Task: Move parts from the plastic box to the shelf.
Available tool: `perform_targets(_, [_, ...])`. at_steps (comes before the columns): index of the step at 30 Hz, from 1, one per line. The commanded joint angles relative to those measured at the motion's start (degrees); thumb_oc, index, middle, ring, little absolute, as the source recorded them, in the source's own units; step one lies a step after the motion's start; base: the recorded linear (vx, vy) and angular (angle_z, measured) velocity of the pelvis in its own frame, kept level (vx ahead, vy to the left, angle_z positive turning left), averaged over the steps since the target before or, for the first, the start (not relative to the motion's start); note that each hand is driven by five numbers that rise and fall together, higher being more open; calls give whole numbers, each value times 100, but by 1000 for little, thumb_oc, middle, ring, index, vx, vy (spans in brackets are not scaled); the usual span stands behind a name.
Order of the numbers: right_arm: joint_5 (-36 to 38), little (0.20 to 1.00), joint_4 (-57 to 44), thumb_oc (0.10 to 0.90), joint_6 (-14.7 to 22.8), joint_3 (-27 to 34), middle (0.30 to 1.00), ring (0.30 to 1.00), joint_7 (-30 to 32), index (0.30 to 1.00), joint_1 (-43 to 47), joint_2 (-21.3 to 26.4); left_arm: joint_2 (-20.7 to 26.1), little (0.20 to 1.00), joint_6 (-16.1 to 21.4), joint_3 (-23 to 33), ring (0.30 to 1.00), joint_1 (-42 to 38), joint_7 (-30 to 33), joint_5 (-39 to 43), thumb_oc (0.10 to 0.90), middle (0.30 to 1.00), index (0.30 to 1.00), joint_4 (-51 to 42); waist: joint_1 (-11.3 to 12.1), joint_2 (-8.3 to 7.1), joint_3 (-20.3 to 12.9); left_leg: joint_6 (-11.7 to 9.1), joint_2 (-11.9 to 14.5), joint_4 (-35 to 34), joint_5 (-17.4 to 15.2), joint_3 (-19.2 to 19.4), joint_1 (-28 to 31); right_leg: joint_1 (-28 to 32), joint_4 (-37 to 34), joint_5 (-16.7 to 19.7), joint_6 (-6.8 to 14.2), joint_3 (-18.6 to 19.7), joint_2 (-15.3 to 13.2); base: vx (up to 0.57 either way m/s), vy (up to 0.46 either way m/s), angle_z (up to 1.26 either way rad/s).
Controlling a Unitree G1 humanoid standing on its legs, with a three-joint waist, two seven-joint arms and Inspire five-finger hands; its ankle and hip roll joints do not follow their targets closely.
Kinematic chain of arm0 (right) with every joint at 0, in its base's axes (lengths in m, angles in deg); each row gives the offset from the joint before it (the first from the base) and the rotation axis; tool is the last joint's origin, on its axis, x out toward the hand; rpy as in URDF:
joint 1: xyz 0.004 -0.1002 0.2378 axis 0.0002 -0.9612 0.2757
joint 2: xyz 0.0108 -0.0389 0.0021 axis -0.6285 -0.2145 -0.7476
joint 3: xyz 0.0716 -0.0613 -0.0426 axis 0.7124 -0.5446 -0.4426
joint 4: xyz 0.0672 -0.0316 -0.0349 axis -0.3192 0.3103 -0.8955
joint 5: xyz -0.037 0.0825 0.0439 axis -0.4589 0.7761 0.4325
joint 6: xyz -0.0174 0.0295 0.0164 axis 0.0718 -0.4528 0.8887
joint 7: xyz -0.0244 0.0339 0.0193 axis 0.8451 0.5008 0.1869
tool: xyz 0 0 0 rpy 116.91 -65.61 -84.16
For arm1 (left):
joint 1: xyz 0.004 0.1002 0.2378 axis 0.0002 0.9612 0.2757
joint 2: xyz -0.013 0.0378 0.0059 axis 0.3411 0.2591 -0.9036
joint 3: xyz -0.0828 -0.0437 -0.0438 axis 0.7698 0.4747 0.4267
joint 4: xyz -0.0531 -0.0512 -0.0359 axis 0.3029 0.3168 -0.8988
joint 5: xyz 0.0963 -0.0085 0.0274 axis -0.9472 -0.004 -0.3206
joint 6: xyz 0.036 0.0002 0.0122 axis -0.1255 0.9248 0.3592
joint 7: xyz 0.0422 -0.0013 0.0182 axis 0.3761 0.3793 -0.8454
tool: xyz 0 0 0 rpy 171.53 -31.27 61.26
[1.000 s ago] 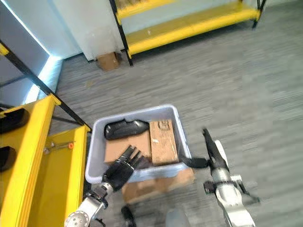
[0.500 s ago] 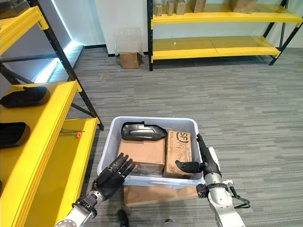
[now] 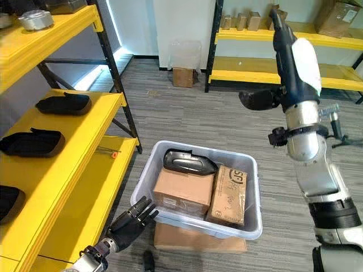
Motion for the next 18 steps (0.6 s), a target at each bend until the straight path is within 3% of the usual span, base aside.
perform_targets(1, [79,1000,149,900,-5,-429,1000,1000,-243,1000,983,194,207,1000,43,27,1000,-412,-583,219,900,1000,1000,-611,289,-134,5,-368,255,91,-699,-175,442,-626,337,173,38,153,-160,-38,-1,16])
perform_targets(8, [-453,1000,635,900,-33,-1033,1000,1000,222,1000,1929,-34,212,1000,416,-188,1000,-1010,-539,485,900,1000,1000,-995,382,516,1179,-305,25,807,-688,-449,-798,-1889,1524,-293,-255,228,-275,-240,63,17])
perform_targets(15, [-877,1000,630,900,-374,-1155,1000,1000,360,1000,1958,-336,134,1000,482,-330,1000,-1044,-367,639,900,1000,1000,-1542,347,1058,1809,-208,-190,1050,-596,-473,-1371,-2791,2470,-640,-419,315,-326,-53,64,-4])
perform_targets(18, [-1091,1000,585,900,-426,-1143,1000,1000,431,1000,1896,-404,149,1000,510,-354,1000,-1012,-350,658,900,1000,1000,-1649,320,1152,1990,-172,-271,1150,-611,-447,-1529,-3083,2819,-770,-435,362,-379,-35,18,4])
